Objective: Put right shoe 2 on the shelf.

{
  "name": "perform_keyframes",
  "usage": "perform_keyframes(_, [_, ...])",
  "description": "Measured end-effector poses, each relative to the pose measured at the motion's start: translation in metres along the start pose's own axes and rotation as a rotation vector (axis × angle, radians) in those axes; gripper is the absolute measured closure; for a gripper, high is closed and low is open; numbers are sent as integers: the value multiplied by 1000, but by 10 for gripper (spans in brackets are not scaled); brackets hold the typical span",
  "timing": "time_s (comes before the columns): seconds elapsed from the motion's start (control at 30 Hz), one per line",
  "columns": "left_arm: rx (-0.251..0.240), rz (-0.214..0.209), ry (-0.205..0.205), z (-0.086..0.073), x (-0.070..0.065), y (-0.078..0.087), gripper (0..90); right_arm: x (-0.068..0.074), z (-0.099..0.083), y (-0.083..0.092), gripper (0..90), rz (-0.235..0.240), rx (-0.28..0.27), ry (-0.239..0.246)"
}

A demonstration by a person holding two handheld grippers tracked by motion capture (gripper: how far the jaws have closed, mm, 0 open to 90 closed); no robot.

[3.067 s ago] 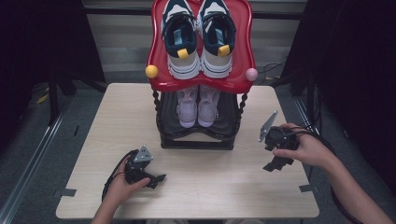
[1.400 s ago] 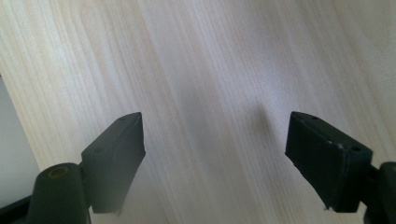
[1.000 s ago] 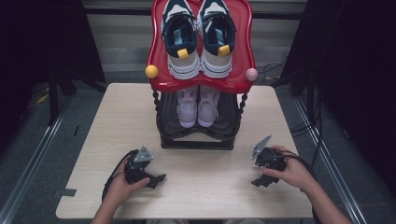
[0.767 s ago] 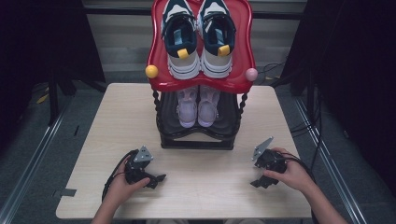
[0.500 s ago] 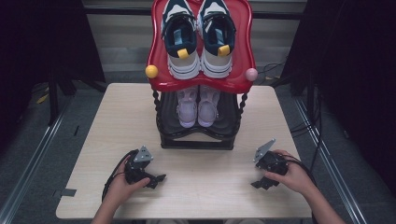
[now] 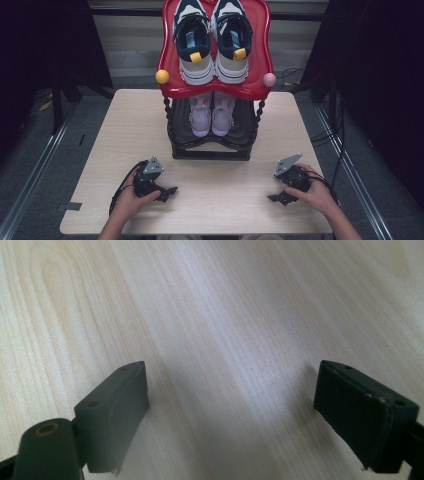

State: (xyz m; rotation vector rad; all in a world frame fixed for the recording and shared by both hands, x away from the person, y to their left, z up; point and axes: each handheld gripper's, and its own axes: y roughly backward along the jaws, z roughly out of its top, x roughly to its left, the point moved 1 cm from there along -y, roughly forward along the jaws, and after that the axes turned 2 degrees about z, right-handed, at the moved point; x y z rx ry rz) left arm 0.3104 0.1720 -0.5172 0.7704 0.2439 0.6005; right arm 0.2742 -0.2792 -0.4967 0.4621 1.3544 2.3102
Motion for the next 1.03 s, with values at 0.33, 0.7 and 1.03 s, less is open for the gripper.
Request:
perform_keyframes(0.33, [-2, 2, 1, 0, 0, 0, 0, 1, -10, -2, 121, -19, -105, -8])
perform_keyframes(0.7, [-4, 7, 9, 0, -1, 0, 0, 3, -22, -4, 114, -48, -218, -37])
perform_keyframes(1.03, [0, 6, 3, 0, 0, 0, 0, 4, -30, -5, 113, -56, -282, -45])
